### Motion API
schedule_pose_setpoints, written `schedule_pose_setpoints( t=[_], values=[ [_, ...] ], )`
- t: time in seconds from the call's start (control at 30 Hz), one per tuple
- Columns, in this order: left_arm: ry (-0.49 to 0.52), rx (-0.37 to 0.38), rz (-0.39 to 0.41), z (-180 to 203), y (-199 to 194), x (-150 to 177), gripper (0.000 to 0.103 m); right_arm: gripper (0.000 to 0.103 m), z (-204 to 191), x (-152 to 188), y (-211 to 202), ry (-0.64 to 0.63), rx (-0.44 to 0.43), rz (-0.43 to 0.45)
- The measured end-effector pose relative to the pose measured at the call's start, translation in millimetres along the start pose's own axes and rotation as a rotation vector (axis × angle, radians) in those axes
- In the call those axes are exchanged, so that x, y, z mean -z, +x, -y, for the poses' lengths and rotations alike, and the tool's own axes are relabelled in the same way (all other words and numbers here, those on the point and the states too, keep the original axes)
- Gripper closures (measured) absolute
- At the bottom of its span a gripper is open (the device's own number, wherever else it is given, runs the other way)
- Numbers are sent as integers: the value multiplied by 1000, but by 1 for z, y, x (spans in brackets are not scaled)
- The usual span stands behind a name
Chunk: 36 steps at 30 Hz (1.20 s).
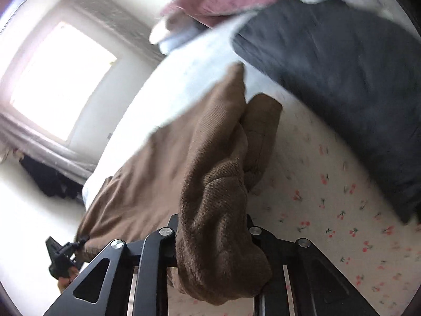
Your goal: Fold large clothes
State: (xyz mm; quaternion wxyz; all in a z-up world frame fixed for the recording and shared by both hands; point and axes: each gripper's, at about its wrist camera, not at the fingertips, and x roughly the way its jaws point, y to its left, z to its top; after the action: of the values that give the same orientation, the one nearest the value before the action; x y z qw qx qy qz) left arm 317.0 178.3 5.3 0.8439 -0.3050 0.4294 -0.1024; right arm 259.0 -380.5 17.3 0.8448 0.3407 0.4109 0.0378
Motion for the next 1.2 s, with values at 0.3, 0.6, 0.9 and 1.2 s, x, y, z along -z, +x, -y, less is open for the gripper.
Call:
schedule_pose_setpoints(
  t=[0.3, 0.6, 0.9, 1.2],
  values=[
    [211, -21, -90, 19, -123, 47, 87, 82, -52, 38, -104, -122, 8, -52],
    [296, -102, -238, -29, -167, 142, 85, 80, -9, 157, -127, -142, 68, -213],
    [371, -237, -463, -93, -122, 198, 64, 64, 86, 215, -92, -26, 180, -412],
    [542, -304, -321, -54, -125, 134, 23, 35, 65, 156, -110, -114, 225, -312]
  ],
)
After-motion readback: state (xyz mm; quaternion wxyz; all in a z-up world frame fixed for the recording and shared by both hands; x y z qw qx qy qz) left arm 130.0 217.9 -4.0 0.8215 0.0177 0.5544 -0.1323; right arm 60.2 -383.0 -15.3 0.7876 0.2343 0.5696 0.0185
